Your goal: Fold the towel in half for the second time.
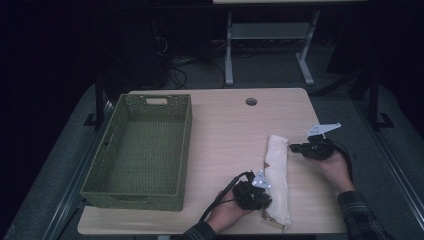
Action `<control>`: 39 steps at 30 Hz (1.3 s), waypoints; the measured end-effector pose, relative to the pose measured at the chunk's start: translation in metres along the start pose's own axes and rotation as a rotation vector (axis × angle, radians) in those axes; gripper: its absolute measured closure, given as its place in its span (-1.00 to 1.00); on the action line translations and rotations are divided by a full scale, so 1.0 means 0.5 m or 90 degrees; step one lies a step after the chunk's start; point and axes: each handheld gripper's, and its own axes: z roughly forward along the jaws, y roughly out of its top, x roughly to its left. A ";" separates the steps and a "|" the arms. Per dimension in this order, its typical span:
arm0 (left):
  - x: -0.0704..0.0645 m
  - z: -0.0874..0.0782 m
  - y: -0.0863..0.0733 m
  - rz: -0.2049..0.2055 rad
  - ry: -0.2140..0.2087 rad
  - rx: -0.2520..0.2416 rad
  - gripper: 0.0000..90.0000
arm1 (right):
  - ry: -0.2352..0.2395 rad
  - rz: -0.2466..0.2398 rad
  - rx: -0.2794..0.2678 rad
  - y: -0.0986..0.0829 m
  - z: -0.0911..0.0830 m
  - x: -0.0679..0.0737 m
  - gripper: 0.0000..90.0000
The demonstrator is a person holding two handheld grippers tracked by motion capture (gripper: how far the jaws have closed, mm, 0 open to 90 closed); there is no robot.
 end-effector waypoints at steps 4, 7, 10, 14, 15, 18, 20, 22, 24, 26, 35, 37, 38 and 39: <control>0.021 -0.027 -0.006 0.004 0.021 0.000 0.44 | 0.005 0.001 0.020 0.000 0.021 0.001 0.99; 0.035 -0.045 -0.015 -0.007 0.038 0.000 0.27 | 0.010 0.001 0.025 0.000 0.033 0.000 0.99; 0.048 -0.063 -0.024 -0.016 0.049 -0.003 0.23 | 0.016 0.000 0.028 0.002 0.042 0.000 0.99; 0.063 -0.086 -0.035 -0.021 0.066 -0.008 0.19 | 0.023 -0.003 0.032 0.014 0.059 0.004 0.99; 0.065 -0.091 -0.037 -0.026 0.067 -0.014 0.19 | 0.026 -0.009 0.031 0.018 0.064 0.005 0.99; 0.071 -0.104 -0.041 -0.032 0.076 -0.023 0.18 | 0.037 -0.012 0.032 0.031 0.079 0.011 0.99; 0.073 -0.108 -0.042 -0.034 0.081 -0.032 0.18 | 0.044 -0.020 0.033 0.040 0.088 0.016 0.99; 0.074 -0.110 -0.043 -0.028 0.081 -0.039 0.15 | 0.050 -0.027 0.033 0.048 0.098 0.023 0.99; 0.072 -0.107 -0.041 -0.010 0.079 -0.044 0.13 | 0.056 -0.036 0.031 0.055 0.107 0.031 0.99; 0.069 -0.102 -0.036 0.002 0.075 -0.046 0.11 | 0.059 -0.045 0.034 0.061 0.112 0.037 0.95; 0.047 -0.055 0.021 0.079 0.041 -0.055 -0.09 | 0.065 -0.032 -0.009 0.066 0.065 0.025 0.42; 0.044 -0.040 0.030 0.081 0.029 -0.057 -0.16 | 0.070 -0.023 -0.009 0.066 0.060 0.026 0.35; 0.045 -0.033 0.035 0.090 0.025 -0.049 -0.19 | 0.069 -0.028 -0.009 0.065 0.060 0.026 0.33; 0.045 -0.025 0.038 0.093 0.021 -0.049 -0.23 | 0.069 -0.030 -0.006 0.064 0.060 0.026 0.32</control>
